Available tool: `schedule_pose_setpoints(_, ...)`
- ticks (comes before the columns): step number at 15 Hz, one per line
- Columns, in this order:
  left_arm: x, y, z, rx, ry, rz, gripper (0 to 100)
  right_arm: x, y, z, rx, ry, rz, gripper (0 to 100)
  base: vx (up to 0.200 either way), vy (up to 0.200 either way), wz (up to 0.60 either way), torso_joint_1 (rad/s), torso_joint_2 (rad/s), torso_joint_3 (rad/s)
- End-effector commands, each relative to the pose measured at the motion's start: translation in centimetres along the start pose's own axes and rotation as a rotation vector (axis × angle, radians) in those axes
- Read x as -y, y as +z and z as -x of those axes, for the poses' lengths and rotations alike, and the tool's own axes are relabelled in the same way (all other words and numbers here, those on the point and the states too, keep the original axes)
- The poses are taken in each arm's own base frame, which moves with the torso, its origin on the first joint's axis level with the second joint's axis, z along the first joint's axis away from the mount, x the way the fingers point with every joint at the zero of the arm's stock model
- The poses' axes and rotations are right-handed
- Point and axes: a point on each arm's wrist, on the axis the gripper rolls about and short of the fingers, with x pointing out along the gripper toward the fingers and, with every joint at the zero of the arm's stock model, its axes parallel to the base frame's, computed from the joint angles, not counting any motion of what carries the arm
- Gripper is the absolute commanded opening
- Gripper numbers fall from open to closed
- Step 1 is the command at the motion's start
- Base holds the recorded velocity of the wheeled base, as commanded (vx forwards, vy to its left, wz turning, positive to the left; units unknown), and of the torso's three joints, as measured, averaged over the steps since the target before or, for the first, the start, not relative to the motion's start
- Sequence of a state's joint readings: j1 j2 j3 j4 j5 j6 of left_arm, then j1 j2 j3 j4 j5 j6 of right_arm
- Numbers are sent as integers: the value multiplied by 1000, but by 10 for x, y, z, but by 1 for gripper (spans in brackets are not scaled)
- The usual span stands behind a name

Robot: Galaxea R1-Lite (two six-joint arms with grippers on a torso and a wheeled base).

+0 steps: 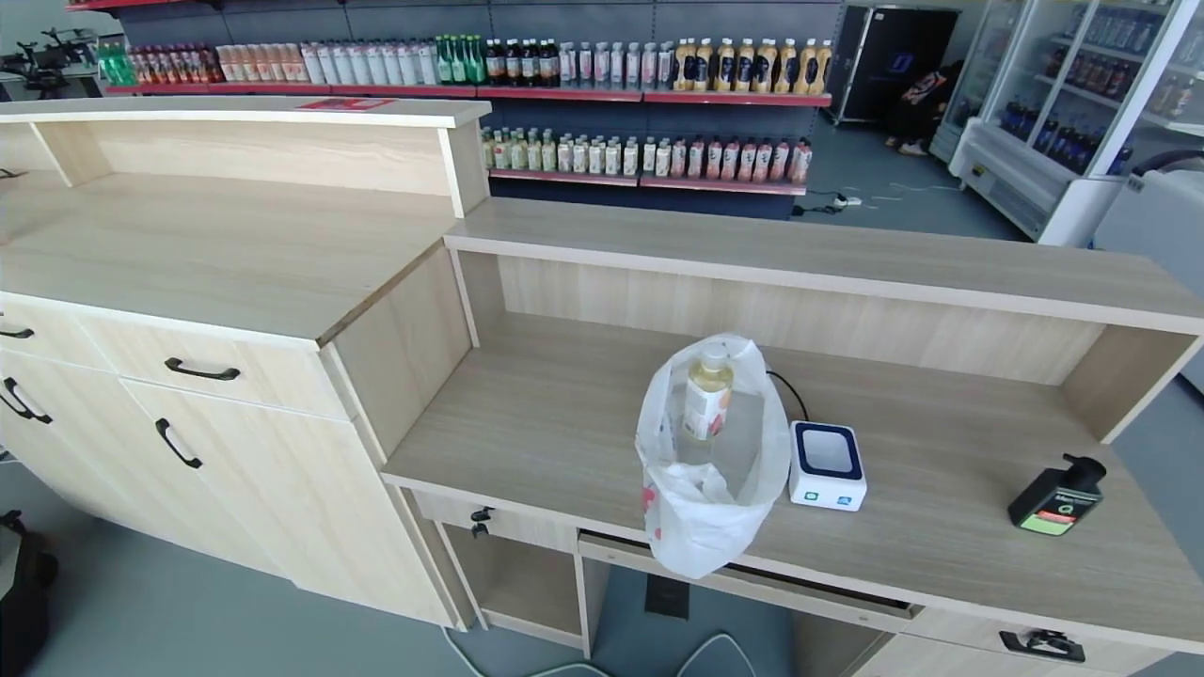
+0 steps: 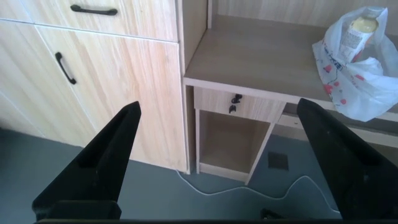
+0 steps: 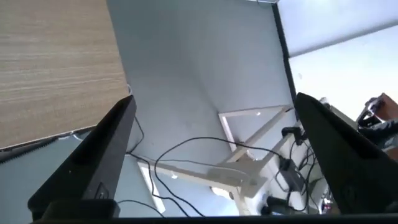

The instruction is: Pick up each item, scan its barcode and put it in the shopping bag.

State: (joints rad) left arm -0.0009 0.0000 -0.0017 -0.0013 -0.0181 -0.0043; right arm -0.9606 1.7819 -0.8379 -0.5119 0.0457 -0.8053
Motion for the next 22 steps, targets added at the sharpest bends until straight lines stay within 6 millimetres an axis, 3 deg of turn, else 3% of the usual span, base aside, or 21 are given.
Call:
schedule_pose_setpoints(1,0,0,0,-1,1,0,100,-13,-28,-57,97,230,179,100,0,0,0,0,0,0)
schedule_pose_setpoints(9,0,0,0,0,1,0,100,-42,-51,-112,306,481,217,100,0,0,0,0,0,0)
schedule_pose_setpoints(22,0,0,0,0,1,0,100,-115,-14,-148,476,693,269,100,0,0,0,0,0,0)
